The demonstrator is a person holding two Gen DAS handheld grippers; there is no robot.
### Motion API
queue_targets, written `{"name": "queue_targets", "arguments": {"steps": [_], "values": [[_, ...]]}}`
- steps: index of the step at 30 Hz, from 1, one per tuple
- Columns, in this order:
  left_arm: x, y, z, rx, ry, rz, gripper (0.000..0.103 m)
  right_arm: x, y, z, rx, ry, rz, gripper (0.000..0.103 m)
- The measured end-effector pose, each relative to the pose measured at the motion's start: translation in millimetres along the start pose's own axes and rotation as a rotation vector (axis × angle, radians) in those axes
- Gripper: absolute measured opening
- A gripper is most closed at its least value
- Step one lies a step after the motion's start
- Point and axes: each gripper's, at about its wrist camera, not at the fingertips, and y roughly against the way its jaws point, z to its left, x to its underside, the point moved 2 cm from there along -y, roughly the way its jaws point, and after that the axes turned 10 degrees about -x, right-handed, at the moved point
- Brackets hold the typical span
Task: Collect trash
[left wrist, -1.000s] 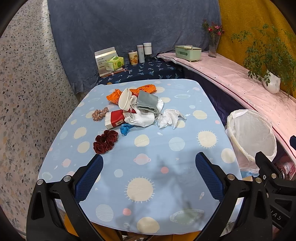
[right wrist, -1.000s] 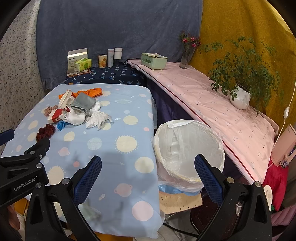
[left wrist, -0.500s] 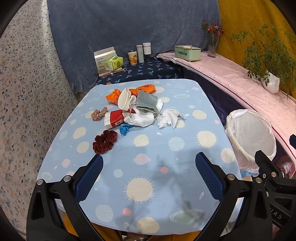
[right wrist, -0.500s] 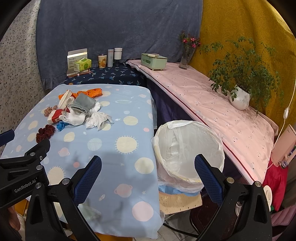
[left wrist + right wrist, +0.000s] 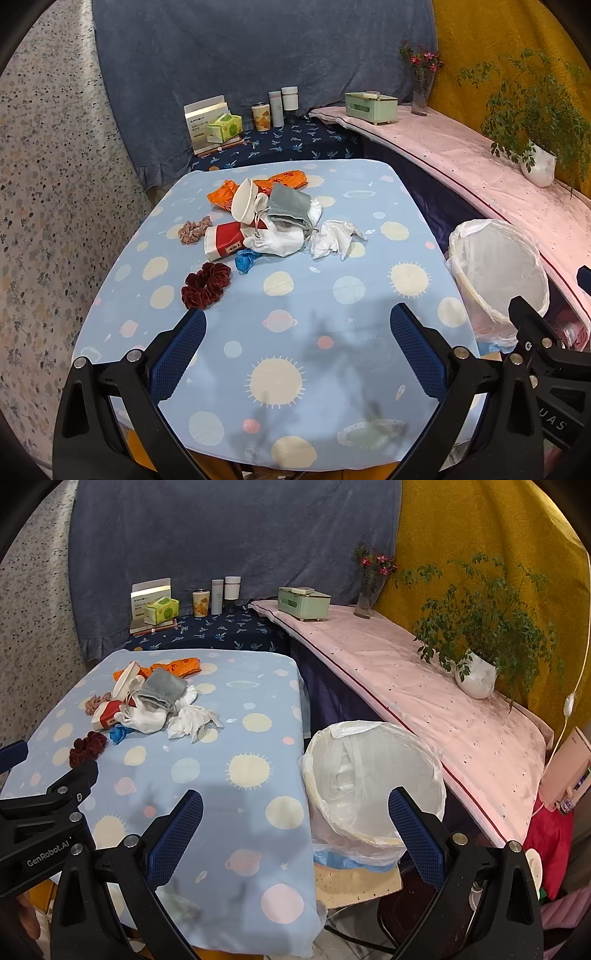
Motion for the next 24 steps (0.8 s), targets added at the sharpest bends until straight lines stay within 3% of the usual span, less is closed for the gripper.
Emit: {"name": "queue_targets", "arguments": {"steps": [13,24], "values": [[-5.4,-18.4,7.3,0.025,0.014,0.002,0.095,-4.8,-8.0,-1.1,0.016,-0.009,0.007,0.096],[-5.0,-95.4,60.7,0.022,0.069,0.073,0.095,-15.5,-54.2,16.8,0.021,-0.046,0.025,0.096]]}}
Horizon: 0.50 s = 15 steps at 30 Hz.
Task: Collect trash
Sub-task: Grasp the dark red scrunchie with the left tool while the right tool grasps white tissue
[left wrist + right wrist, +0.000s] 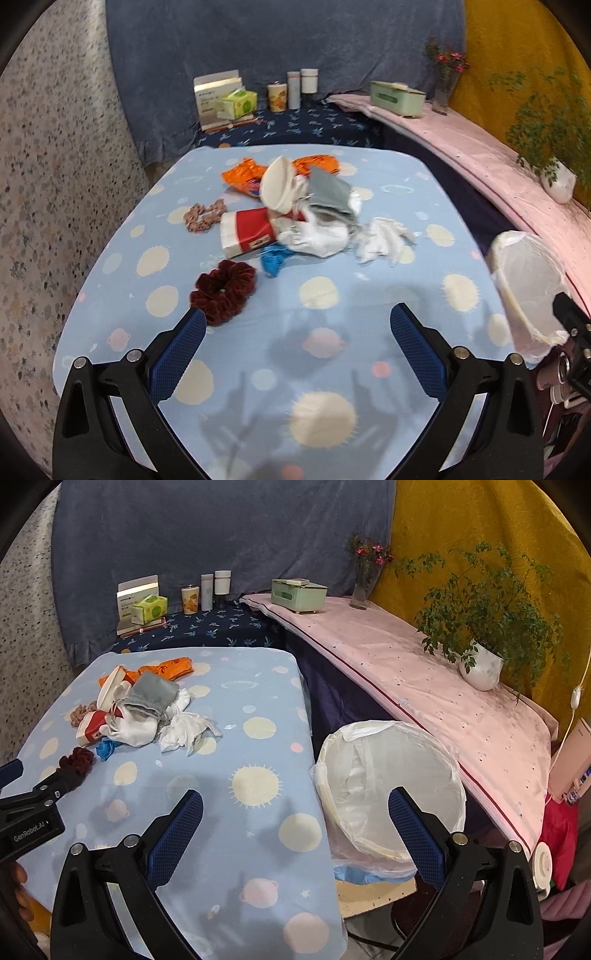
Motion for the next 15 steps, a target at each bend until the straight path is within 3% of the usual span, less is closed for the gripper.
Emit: {"name": "queue_targets", "arguments": {"steps": [6,15], "values": [[-1.0,-52.2,40.8,-0.054,0.035,0.036,0.095,-10.3,-34.3,25.4,-0.030,-0.015,-0.003,0.096],[-5.2,-115.7,81.6,-0.005,0.085,0.128,0.095,-31.8,-95.2,62.0,-0.085,-0.025,0.024,0.096]]}}
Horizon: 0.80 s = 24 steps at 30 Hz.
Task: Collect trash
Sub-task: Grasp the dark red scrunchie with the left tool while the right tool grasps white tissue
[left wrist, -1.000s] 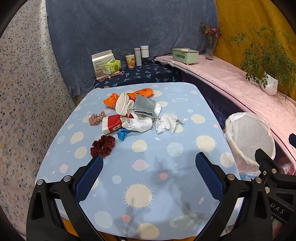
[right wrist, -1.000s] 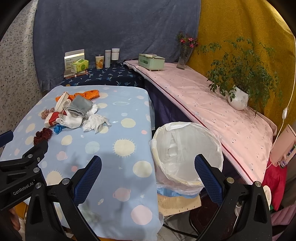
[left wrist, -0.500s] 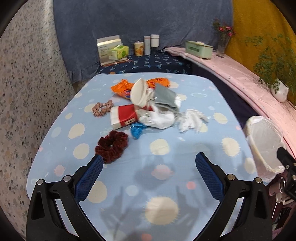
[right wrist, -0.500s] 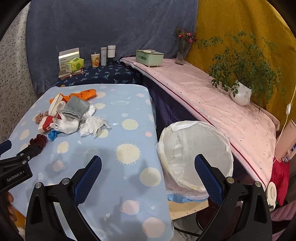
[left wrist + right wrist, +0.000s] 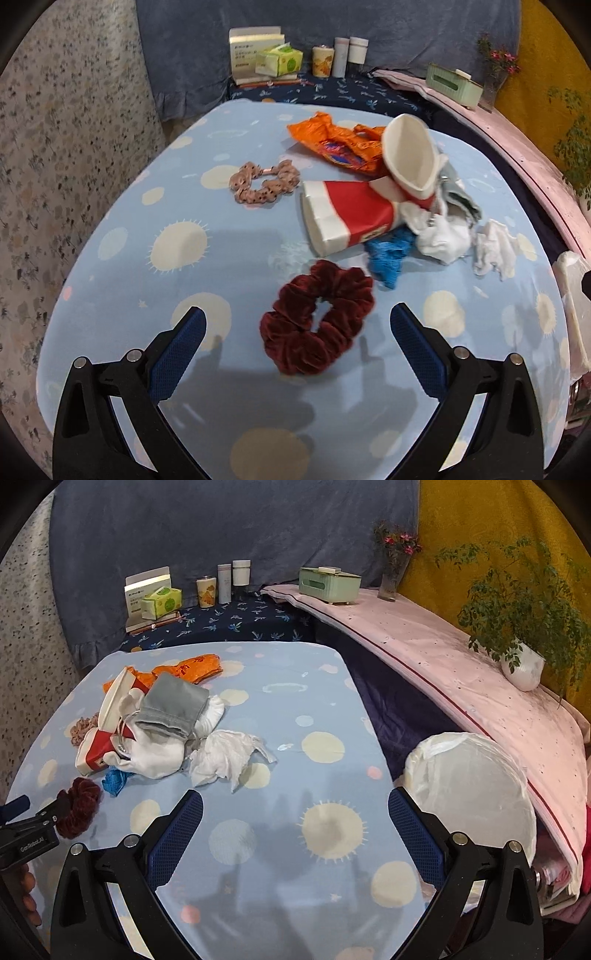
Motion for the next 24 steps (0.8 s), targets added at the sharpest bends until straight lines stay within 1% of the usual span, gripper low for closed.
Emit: {"name": "queue_targets", "arguments": {"steps": [2,4,7,9,12,13,16,17,18,19,21,22,24], "values": [[-1.1,-10.1,4.9,0.035,0.003,0.017,0.096,-4.4,-15.3,4.1,-0.020,-0.019,0.006,0.096],[-1.2,-17.9,7.5,0.044,0.000,0.029,0.095,-7.4,-30.6,9.3,-0.030,-0.027,0.016,0.096],[0.0,-30.6,8.8,0.063,-0.006,0.058,0.095,-10.3,-54.3,16.5,-0.020,-0.025,0.042,0.095],[0.4,-34.9,7.6,0.079,-0.004,0.067,0.093,-11.9,-68.9,20.3,-0.019,-0.023,0.061,0.090],[-0.6,-38.9,4.9,0.118,-0.005,0.074,0.088,-12.1,-86.9,23.5,-0.026,-0.029,0.088,0.083],[-0.9,-39.3,4.4,0.130,-0.006,0.074,0.084,-12.3,-91.3,24.5,-0.033,-0.031,0.095,0.082],[-2.6,-39.9,3.3,0.177,0.000,0.081,0.074,-11.1,-105.1,28.3,-0.047,-0.030,0.118,0.073],[-2.9,-39.2,3.6,0.195,0.004,0.085,0.070,-10.4,-108.9,30.2,-0.052,-0.028,0.126,0.068],[-3.2,-38.3,4.6,0.209,0.009,0.088,0.069,-9.6,-112.1,32.1,-0.064,-0.029,0.134,0.063],[-4.2,-37.3,6.7,0.225,0.019,0.093,0.066,-9.1,-114.6,33.4,-0.077,-0.031,0.141,0.061],[-7.0,-33.8,13.3,0.257,0.056,0.093,0.066,-7.3,-116.9,36.4,-0.101,-0.035,0.146,0.053],[-8.4,-33.2,16.4,0.262,0.070,0.089,0.066,-6.5,-117.7,37.7,-0.106,-0.035,0.148,0.051],[-10.3,-36.6,17.0,0.249,0.068,0.088,0.064,-4.8,-119.8,40.2,-0.125,-0.035,0.153,0.039]]}}
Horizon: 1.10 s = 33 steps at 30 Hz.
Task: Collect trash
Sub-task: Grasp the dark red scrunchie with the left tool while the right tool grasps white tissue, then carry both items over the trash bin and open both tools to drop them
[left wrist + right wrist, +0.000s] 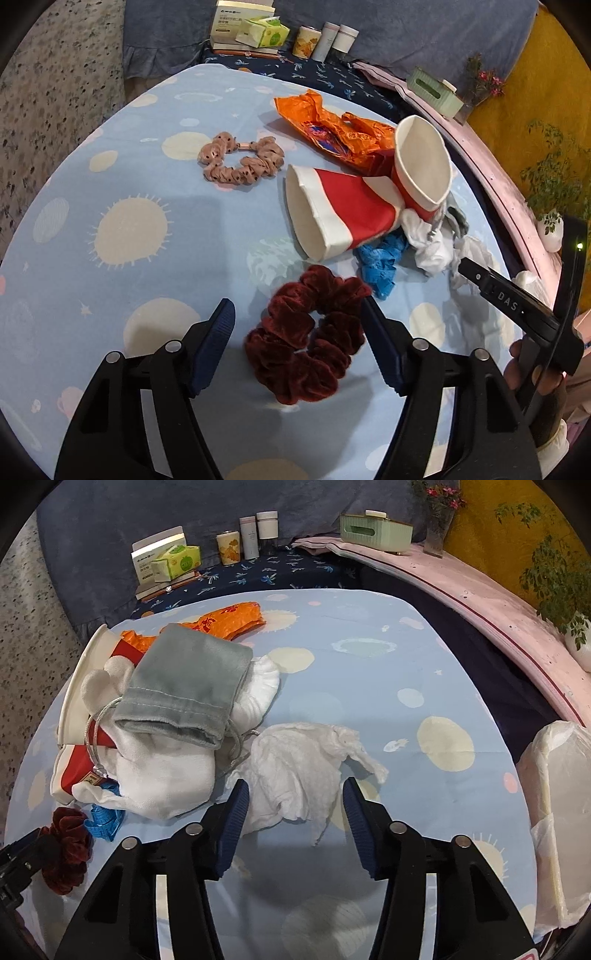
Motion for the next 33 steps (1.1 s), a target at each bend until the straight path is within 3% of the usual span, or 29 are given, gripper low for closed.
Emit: {"name": "queue_targets", "arguments": {"steps": [2,4,7,9,20,33], "values": [[0.1,-6.9,-0.2,-0.002,-0.010,0.017,0.045,1.6,-2.8,2.8,-0.022,-0.002,0.009,0.030],[1.8,-10.8,-1.4,-0.008,-0.016,0.019,0.040,2.5,-4.0,6.0,-0.024,0.007,0.009,0.023],[4.7,-9.6,-7.5,0.006,-0.042,0.016,0.020,3.6,0.1,9.5,-0.021,0.023,0.002,0.016],[6.6,-7.5,-11.3,0.004,-0.054,0.014,0.016,4.4,6.5,9.8,-0.034,0.017,-0.005,0.013],[7.0,52.1,-53.9,0.044,-0.135,-0.085,0.013,2.8,79.1,-6.2,-0.054,-0.015,-0.113,0.013],[-4.1,123.3,-185.7,0.185,-0.328,-0.221,0.013,0.7,176.9,-76.8,0.014,-0.092,-0.253,0.013]]}}
